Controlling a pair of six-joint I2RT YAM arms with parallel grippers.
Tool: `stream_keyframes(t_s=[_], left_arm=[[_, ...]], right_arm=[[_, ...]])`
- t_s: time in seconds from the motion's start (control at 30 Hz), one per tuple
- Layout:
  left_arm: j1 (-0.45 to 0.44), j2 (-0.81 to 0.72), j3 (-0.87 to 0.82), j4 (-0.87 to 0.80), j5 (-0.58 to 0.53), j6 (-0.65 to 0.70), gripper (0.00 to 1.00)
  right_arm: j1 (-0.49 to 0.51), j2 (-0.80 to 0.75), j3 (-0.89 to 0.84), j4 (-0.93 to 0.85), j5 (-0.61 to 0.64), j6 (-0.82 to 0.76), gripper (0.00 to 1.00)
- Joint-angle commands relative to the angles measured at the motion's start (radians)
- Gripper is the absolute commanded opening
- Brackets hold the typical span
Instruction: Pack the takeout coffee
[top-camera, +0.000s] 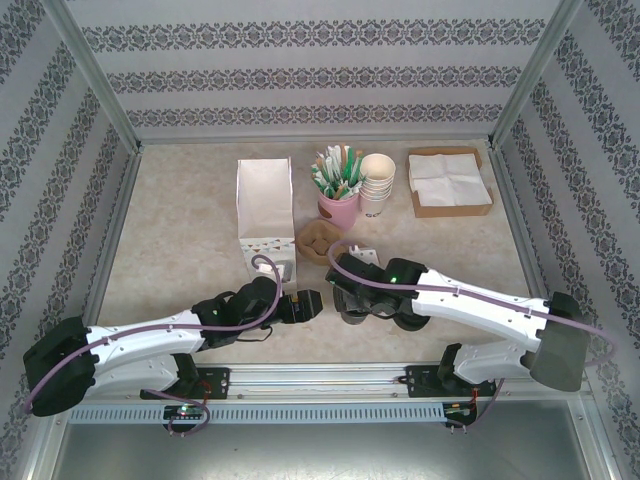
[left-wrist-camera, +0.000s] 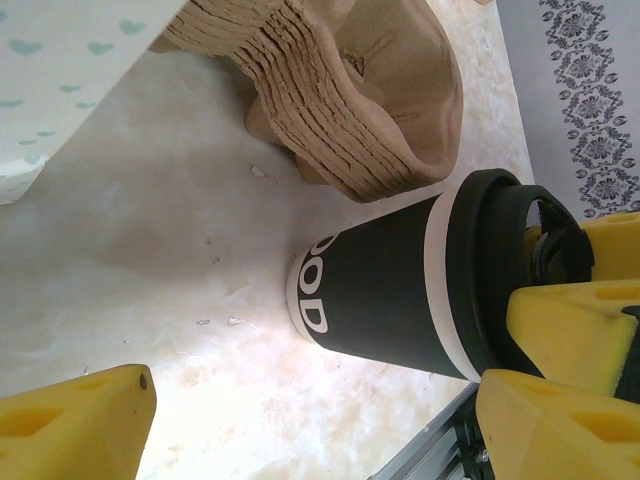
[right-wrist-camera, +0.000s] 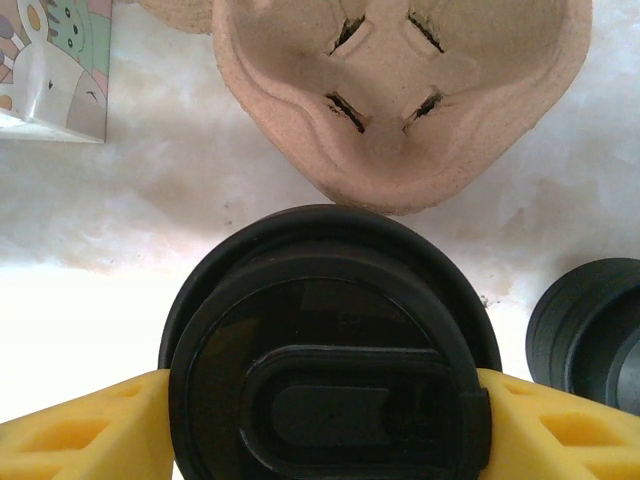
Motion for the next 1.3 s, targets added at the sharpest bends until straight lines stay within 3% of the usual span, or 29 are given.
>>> stream_keyframes(t_s=[0.0,0.4,0.67,0.93,1.27], left_arm=[[-0.015,-0.012,-0.012,0.001,-0.017,-0.013,0.84],[-0.015,0.003,-0.009,0.013,-0.009,-0.017,0.84],[-0.015,0.011,-0.009,0.015,-0.008,-0.018,0.84],[-0.015,0.018,-0.009,0.021,-0.007,-0.022,0.83],[-0.015,0.002,-0.003,0.012,-0.004,-0.023,0.83]], right_arm=[[0.015,0.069,-0.108,-0.065,-0.131,0.056,0.68],[0.095,0.131,-0.123,-0.132,-0.031,0.107,0.67],[0.111,0.115,-0.219,-0.003,-0.02,0.101,0.65],[0.145,0.072,-0.223,0.015,0.027,0.108,0.65],[0.103,0.031,-0.095,-0.077,0.026,0.17,0.68]])
